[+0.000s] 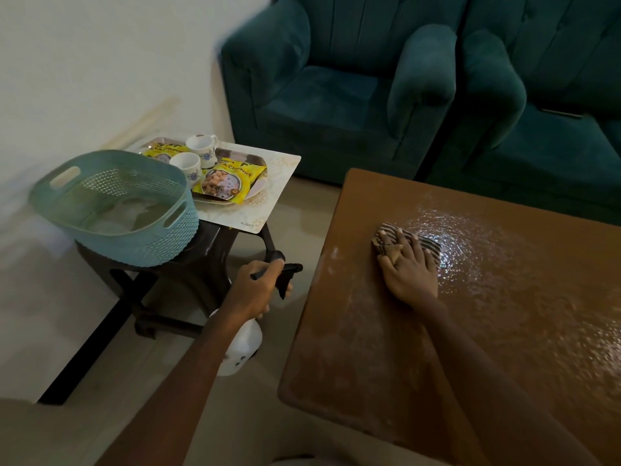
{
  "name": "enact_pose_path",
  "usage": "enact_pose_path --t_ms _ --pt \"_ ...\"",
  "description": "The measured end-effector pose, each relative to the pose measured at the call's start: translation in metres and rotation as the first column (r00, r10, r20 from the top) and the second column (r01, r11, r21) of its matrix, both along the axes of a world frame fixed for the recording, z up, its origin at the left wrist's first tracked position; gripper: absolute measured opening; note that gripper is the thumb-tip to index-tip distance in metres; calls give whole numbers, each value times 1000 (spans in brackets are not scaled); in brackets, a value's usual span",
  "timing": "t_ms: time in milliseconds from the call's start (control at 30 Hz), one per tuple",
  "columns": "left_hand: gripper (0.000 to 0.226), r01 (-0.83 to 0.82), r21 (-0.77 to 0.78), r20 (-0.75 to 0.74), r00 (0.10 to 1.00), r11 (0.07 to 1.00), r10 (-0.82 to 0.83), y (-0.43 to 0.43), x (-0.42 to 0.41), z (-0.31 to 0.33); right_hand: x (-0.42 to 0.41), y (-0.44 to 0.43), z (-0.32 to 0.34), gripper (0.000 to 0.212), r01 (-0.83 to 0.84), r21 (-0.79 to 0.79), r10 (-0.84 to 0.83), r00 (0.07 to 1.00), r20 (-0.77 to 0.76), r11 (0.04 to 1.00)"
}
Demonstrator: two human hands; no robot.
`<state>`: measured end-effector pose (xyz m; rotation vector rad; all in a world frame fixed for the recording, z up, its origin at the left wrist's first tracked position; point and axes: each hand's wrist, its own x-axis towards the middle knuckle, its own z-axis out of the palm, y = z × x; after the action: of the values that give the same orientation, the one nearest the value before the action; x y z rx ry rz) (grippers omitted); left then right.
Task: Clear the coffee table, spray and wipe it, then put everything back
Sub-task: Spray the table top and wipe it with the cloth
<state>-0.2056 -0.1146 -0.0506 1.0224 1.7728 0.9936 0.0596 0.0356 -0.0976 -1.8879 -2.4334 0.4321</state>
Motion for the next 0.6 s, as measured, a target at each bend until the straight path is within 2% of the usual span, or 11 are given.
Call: enact_pose_path --t_ms 100,200,300,367,467,533,600 --pt "53 -72 61 19 997 995 71 -5 -1 4 -53 -1 3 57 -151 15 151 988 -4 988" --pt "55 -151 125 11 989 981 151 -10 -4 6 -94 -29 3 59 -379 40 380 925 0 924" --pt "55 -166 154 42 986 974 162 -13 -9 9 -95 -69 -2 62 -563 89 564 826 17 822" --pt "51 -165 161 49 986 973 159 -13 -12 9 -79 -85 -6 58 -622 117 628 778 -13 774" --pt "51 -153 163 43 988 975 148 -12 -16 7 -48 -90 -8 54 -632 100 639 767 -63 769" --pt "52 -140 161 39 990 977 135 -11 -18 5 -27 -77 -7 56 -555 82 559 828 -43 828" --pt "52 -124 140 38 992 982 120 -9 -19 3 -12 -54 -4 56 -384 74 386 922 -10 920"
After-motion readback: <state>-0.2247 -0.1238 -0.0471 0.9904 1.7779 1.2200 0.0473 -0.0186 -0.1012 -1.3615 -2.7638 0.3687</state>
